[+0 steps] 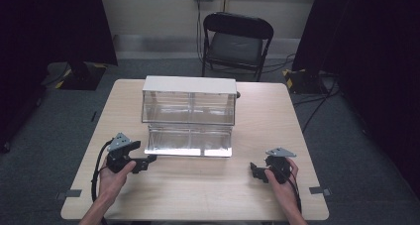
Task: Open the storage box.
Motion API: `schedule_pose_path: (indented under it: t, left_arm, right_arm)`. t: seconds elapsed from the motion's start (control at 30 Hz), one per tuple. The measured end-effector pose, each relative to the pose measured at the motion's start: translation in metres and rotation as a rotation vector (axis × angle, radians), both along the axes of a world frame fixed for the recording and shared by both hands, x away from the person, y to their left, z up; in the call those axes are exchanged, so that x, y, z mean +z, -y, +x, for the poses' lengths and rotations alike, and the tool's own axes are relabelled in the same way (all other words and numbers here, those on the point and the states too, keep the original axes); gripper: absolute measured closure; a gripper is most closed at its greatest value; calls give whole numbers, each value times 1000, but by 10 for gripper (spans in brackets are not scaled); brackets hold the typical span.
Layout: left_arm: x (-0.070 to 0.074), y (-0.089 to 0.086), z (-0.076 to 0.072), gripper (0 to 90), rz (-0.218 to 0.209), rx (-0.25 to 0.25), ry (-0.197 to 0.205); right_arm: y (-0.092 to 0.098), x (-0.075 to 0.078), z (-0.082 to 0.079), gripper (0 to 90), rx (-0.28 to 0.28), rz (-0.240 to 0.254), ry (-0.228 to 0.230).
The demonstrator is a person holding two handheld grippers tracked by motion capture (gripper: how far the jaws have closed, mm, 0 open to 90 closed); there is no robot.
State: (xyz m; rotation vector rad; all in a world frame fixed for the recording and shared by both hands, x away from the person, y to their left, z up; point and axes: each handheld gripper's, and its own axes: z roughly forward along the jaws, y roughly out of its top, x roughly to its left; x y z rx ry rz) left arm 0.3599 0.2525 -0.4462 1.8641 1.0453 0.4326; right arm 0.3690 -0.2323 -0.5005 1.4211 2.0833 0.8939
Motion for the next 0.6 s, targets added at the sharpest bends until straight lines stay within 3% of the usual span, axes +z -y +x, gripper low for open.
schedule_pose_path:
  t: [0.6]
  left_arm:
    - [3, 1, 1, 159, 17, 3, 7]
  right_arm:
    - [0, 0, 0, 104, 0, 0, 0]
